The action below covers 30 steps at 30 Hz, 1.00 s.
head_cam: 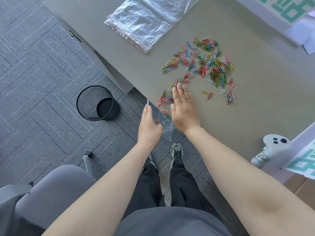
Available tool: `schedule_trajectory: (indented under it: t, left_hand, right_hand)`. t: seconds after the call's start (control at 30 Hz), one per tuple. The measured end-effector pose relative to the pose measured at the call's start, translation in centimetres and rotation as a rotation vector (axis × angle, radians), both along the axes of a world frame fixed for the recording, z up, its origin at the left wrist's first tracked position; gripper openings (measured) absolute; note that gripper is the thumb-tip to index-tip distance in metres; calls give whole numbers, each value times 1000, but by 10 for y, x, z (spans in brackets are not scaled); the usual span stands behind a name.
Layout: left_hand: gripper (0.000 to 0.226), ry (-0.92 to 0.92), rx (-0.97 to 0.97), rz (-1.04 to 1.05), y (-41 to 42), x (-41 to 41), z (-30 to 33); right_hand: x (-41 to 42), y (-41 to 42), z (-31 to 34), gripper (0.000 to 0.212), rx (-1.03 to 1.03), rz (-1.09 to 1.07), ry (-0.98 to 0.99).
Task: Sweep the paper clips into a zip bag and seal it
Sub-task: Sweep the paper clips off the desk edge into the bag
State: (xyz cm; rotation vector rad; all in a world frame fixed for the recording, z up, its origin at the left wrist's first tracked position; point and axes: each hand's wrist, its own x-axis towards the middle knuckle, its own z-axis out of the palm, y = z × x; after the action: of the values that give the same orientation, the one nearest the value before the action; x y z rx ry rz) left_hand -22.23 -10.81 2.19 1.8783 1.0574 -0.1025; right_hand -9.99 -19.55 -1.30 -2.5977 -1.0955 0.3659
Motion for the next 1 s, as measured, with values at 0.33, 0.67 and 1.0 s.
schedule_trajectory:
  t: [0.33, 0.67, 1.0]
  left_hand:
    - [74, -13, 52, 5, 8, 0, -5]
    - [71, -36, 65, 17, 18, 0, -6]
    - [76, -24, 14, 26, 21, -3, -2]
  right_hand:
    - [-31, 13, 2, 60, 21, 81, 23]
    - [-46, 20, -2, 55, 145, 185, 124]
    - [12, 22, 20, 60, 287, -81, 106]
